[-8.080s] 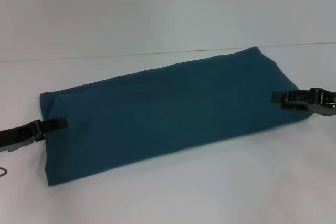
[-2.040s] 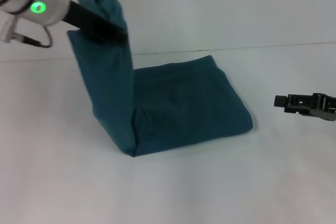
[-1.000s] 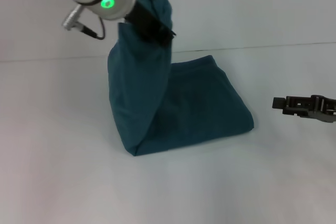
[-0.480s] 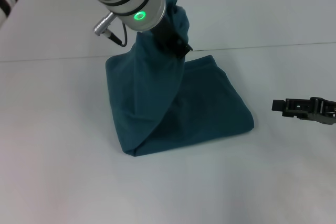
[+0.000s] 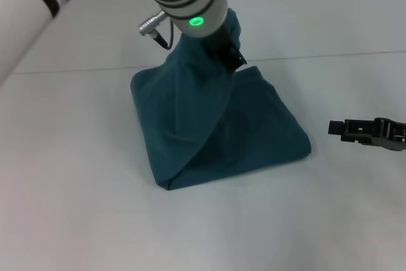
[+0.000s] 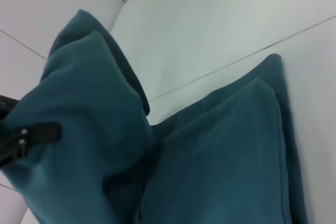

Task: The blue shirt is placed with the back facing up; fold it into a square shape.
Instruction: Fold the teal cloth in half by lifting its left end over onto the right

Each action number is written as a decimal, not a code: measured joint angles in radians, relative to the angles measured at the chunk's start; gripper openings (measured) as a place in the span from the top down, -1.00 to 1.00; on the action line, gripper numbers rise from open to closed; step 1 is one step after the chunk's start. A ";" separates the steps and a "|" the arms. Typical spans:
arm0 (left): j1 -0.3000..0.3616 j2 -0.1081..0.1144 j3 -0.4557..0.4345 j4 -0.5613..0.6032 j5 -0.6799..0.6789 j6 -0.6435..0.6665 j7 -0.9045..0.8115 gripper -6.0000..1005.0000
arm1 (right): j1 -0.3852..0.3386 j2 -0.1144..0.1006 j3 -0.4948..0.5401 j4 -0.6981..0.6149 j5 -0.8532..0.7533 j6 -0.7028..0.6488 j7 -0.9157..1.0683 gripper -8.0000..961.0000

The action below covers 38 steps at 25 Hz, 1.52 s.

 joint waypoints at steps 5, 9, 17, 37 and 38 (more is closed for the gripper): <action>0.007 0.000 0.179 -0.016 0.015 -0.074 0.010 0.85 | 0.001 0.000 0.000 0.000 -0.005 0.002 0.000 -0.31; -0.017 -0.004 0.245 -0.070 0.015 -0.097 0.006 0.85 | 0.002 0.003 0.000 0.000 -0.011 0.006 0.000 -0.31; -0.031 -0.007 0.212 -0.102 -0.014 -0.093 0.007 0.85 | 0.005 0.005 0.000 0.000 -0.012 0.009 0.000 -0.31; -0.093 -0.006 0.135 -0.195 -0.050 -0.072 -0.152 0.85 | 0.011 0.008 -0.002 0.002 -0.012 0.012 0.000 -0.31; -0.095 -0.005 0.126 -0.195 -0.047 -0.075 -0.159 0.85 | 0.011 0.008 -0.002 0.004 -0.013 0.012 0.000 -0.31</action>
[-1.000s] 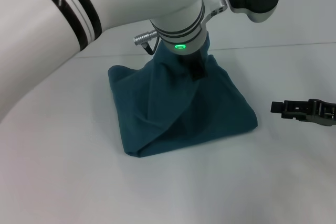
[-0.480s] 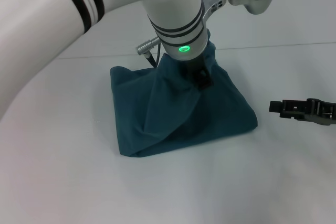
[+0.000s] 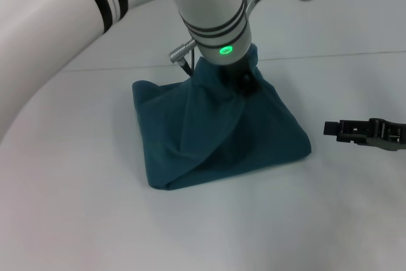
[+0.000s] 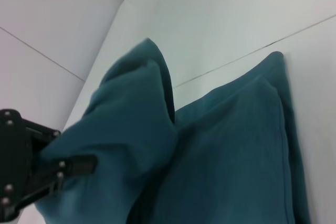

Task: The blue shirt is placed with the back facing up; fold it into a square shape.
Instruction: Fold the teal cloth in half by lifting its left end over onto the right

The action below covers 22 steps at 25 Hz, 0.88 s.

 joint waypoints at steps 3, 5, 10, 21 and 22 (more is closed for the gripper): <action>-0.005 0.001 -0.032 0.003 0.012 -0.007 -0.019 0.84 | 0.000 0.000 0.000 0.004 0.000 0.000 0.000 -0.31; -0.009 0.002 -0.048 0.003 0.020 -0.010 -0.025 0.81 | 0.000 0.000 0.000 0.005 -0.001 0.000 0.000 -0.31; -0.014 0.000 -0.057 -0.002 0.026 -0.018 -0.025 0.75 | -0.001 0.000 0.000 0.005 -0.001 0.000 0.000 -0.31; -0.025 -0.001 -0.124 -0.006 0.020 -0.051 -0.033 0.60 | 0.002 0.001 0.000 0.007 -0.013 0.000 0.000 -0.31; -0.025 -0.001 -0.124 -0.006 0.022 -0.053 -0.033 0.59 | 0.002 0.001 0.000 0.007 -0.014 0.000 0.000 -0.31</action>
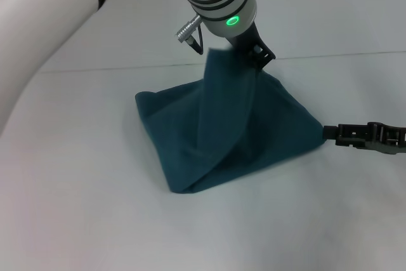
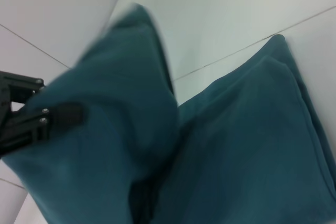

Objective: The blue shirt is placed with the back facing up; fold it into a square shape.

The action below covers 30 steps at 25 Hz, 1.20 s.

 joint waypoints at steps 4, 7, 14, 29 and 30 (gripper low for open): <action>0.001 -0.001 -0.005 0.006 -0.003 -0.011 -0.006 0.54 | 0.000 0.000 0.000 0.000 0.000 0.000 0.000 -0.31; 0.014 -0.001 -0.035 0.043 -0.014 -0.023 -0.012 0.50 | 0.000 0.000 0.000 0.000 0.000 0.000 0.000 -0.31; 0.070 0.000 -0.067 0.136 -0.089 -0.036 -0.006 -0.14 | 0.000 -0.002 0.000 0.000 0.000 0.000 0.002 -0.31; 0.457 0.013 -0.444 0.135 -0.540 0.070 0.048 -0.18 | -0.004 -0.019 0.000 -0.001 -0.006 -0.004 0.003 -0.31; 0.499 0.017 -0.471 0.129 -0.582 0.098 0.071 -0.18 | -0.002 -0.022 0.000 -0.003 -0.012 -0.008 0.005 -0.31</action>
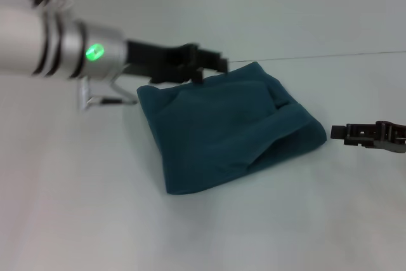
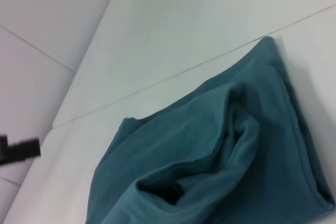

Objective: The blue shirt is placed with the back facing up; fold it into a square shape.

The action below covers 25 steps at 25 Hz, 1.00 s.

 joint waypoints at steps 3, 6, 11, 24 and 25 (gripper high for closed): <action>0.088 0.005 -0.068 -0.015 -0.050 0.073 0.042 -0.18 | 0.016 -0.009 0.000 -0.008 -0.023 -0.018 0.015 -0.31; 0.154 -0.002 -0.146 -0.011 -0.056 0.142 0.083 -0.18 | 0.039 -0.031 0.004 -0.010 -0.026 -0.062 0.031 -0.31; 0.231 -0.008 -0.222 -0.009 -0.103 0.217 0.163 -0.18 | 0.099 -0.102 0.011 -0.058 -0.027 -0.113 0.155 -0.32; 0.259 -0.008 -0.258 -0.009 -0.097 0.259 0.252 -0.18 | 0.409 -0.072 -0.043 -0.174 -0.434 -0.135 0.492 -0.31; 0.260 -0.007 -0.260 -0.009 -0.096 0.259 0.257 -0.18 | 0.430 -0.063 -0.055 -0.168 -0.455 -0.140 0.495 -0.31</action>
